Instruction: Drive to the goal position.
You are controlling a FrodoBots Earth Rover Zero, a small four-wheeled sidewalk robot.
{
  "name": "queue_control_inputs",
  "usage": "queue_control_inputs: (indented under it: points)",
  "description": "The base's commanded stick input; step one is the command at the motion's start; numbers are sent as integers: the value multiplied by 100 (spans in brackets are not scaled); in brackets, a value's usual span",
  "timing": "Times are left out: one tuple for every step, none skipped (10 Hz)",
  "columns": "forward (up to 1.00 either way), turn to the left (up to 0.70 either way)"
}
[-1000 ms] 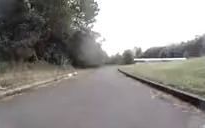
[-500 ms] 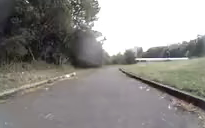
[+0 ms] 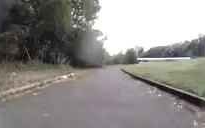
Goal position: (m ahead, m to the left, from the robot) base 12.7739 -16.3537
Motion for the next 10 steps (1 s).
queue_control_inputs:
  points:
    - [100, -3]
    - [100, -4]
    - [100, -16]
    - [100, -16]
    - [100, -16]
    - [100, -4]
    - [100, -7]
    - [100, -9]
    - [100, -8]
    - [100, -3]
